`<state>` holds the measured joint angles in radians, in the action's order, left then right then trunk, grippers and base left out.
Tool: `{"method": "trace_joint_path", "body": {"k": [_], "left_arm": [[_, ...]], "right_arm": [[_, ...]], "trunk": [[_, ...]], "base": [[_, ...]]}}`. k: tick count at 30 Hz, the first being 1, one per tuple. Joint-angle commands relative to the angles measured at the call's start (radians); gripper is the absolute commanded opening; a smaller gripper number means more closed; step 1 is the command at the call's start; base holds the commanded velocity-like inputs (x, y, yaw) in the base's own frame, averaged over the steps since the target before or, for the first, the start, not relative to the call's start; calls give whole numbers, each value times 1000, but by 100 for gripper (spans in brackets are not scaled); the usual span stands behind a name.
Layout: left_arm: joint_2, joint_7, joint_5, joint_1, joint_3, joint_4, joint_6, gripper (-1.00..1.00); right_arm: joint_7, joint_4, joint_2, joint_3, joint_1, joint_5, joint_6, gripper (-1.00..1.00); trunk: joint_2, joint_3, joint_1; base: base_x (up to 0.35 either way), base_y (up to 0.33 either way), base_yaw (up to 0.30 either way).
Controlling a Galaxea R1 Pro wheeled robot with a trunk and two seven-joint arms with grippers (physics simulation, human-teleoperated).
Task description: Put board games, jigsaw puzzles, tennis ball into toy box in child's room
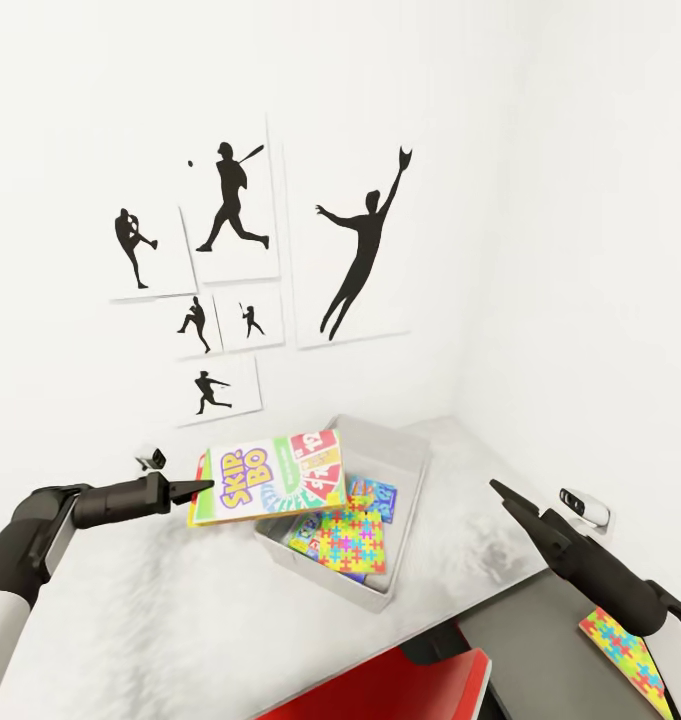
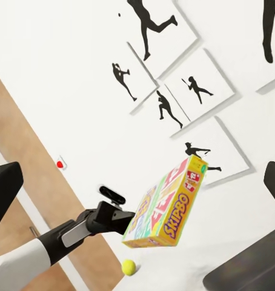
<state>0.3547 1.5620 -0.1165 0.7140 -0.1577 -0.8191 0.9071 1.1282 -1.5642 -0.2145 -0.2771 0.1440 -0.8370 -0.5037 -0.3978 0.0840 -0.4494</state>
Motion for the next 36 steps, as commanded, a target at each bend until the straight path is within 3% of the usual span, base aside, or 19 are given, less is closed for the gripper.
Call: {"method": "trace_joint_path", "body": {"k": [1,8,12,15,18,21,27,30,33,36], "left_arm": [[0,4,0,1,-3,0,10,-100],[-2,3,0,1,-16,0,18,-100],[-16,-10,2,4,-24,-1,64,-100],[-78,-67,6,10,-23,-4,104,-100],[-120,-140,5,22,-25,-12,117,-100],[-179,-218,4,51,-27,-24,124,-100],[-325,-405,2,72,-29,-44,127,-100],[-379,-481,1,74,-33,-65,125,-100],[-460,-610,0,73,-73,-127,124,-100],[-510,-692,-1,71,-118,-202,124,-100]], "right_arm": [[1,0,0,-1,1,-5,-9,100],[1,1,0,-3,0,-5,-9,100],[1,1,1,-4,1,-5,-8,100],[1,1,1,-5,1,-5,-7,100],[1,1,1,-13,0,-5,-7,100],[1,2,1,-24,0,-6,-8,100],[1,5,0,-49,0,-8,-9,100],[1,6,0,-54,0,-8,-9,100],[1,11,0,-57,1,-8,-9,100],[1,13,-1,-57,1,-8,-9,100]], "trunk": [[-2,2,-1],[-2,2,-1],[-2,2,-1],[-2,2,-1],[-2,2,-1],[-2,2,-1],[-2,2,-1],[-2,2,-1],[-2,2,-1],[-2,2,-1]], "base": [[1,-2,0],[0,0,0],[0,0,0],[0,0,0],[0,0,0],[0,0,0],[0,0,0],[0,0,0],[0,0,0],[0,0,0]]}}
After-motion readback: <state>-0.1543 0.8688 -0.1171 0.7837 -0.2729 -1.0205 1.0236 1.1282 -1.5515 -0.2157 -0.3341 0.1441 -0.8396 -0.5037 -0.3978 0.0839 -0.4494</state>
